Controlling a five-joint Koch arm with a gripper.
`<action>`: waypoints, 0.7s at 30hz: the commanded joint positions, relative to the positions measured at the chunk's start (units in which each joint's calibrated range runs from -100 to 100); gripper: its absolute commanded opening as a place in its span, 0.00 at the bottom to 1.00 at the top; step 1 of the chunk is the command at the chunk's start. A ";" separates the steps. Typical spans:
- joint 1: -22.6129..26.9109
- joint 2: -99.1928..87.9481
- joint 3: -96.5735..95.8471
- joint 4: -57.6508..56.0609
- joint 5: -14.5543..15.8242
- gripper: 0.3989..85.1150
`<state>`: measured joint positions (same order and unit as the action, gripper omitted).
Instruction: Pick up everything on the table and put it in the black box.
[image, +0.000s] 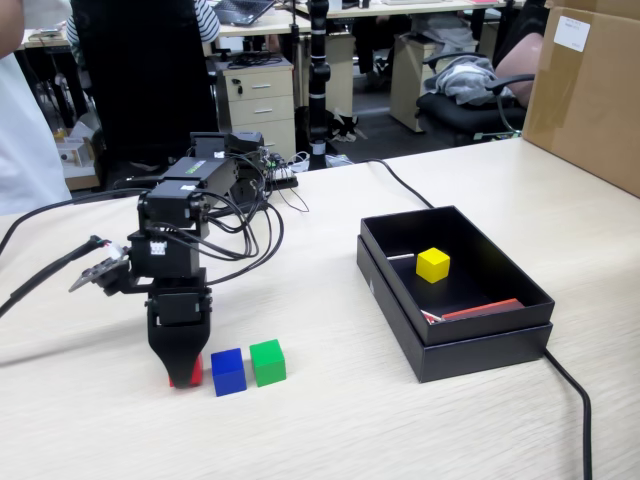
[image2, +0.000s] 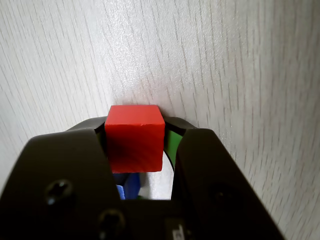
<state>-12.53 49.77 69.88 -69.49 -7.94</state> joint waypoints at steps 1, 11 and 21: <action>-0.73 -14.95 -1.16 0.51 0.34 0.19; 8.89 -61.65 -27.63 0.34 4.30 0.19; 23.49 -49.60 -22.37 0.34 11.67 0.19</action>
<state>9.16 -3.30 40.39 -69.49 2.37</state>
